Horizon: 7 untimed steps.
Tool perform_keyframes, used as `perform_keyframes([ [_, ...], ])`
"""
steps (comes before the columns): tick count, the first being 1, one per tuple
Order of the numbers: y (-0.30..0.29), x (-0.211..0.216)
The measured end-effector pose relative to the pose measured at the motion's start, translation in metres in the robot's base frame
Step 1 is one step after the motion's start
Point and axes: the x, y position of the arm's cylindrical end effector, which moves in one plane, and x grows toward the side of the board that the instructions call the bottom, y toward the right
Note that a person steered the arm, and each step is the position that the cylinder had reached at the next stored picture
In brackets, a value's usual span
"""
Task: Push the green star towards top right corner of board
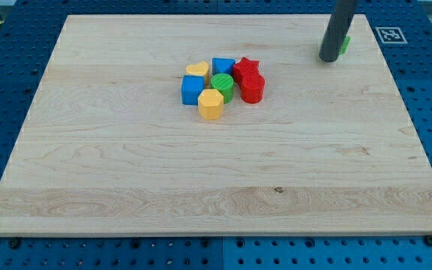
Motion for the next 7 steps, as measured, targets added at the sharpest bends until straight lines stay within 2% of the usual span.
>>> perform_keyframes([
  [2,0.010,-0.022],
  [7,0.029,-0.041],
])
